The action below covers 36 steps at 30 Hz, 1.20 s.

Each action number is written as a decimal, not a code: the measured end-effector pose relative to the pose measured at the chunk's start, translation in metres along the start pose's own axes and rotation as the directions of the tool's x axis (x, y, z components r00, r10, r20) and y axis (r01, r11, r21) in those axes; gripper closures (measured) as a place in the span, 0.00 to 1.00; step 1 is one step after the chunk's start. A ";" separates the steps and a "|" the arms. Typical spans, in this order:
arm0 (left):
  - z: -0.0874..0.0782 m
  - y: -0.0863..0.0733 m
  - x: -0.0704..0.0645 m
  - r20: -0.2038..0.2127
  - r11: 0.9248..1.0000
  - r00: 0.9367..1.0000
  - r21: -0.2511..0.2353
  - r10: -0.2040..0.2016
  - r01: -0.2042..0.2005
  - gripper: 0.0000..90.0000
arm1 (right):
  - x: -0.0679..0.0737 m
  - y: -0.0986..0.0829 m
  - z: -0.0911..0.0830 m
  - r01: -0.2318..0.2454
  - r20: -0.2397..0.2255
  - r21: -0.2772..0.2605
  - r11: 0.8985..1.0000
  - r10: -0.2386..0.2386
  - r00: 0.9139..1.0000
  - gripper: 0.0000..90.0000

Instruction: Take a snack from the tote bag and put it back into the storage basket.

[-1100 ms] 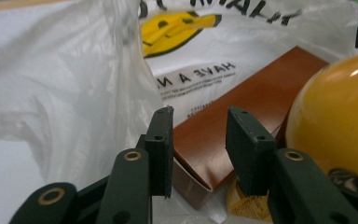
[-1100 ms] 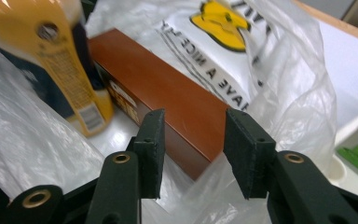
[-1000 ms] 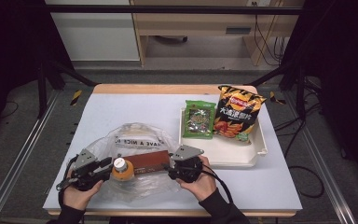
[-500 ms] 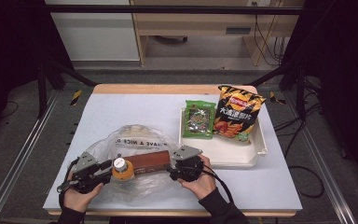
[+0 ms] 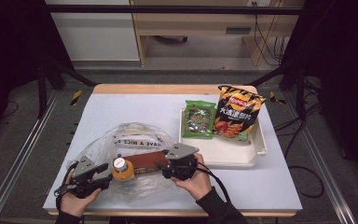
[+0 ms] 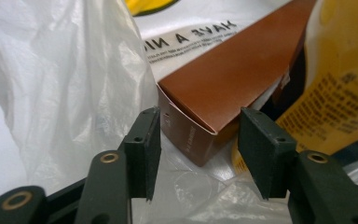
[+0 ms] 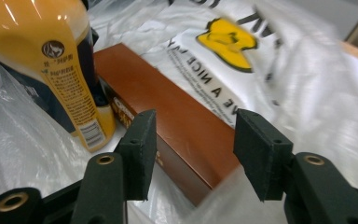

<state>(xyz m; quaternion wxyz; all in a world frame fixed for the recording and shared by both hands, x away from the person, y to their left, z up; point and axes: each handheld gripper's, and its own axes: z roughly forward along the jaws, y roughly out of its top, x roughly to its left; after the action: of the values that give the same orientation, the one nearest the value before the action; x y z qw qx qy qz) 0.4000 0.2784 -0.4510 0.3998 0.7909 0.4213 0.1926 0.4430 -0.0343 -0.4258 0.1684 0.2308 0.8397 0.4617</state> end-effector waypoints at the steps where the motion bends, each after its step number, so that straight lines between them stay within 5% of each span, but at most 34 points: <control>1: 0.002 0.000 -0.001 -0.001 1.000 1.000 0.003 -0.002 0.002 0.54 | -0.001 -0.001 0.004 0.000 0.001 0.020 1.000 0.000 1.000 0.52; 12: 0.012 0.000 0.003 -0.002 0.999 1.000 0.043 0.013 -0.013 0.61 | -0.012 -0.013 0.022 -0.014 0.042 0.117 0.993 0.009 0.999 0.38; 22: 0.020 -0.002 0.015 -0.034 0.998 0.999 0.054 -0.020 0.022 0.63 | -0.016 -0.011 0.026 -0.041 0.028 0.098 0.994 0.039 0.999 0.36; 36: 0.023 -0.003 0.020 -0.053 0.998 0.998 0.047 -0.029 0.032 0.63 | -0.014 -0.004 0.038 -0.007 0.064 0.098 0.995 0.000 0.998 0.28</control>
<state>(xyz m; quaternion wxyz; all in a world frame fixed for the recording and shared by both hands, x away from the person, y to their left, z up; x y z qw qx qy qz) 0.4253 0.2851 -0.4681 0.3725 0.7885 0.4482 0.1967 0.4725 -0.0170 -0.4480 0.1829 0.2550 0.8552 0.4126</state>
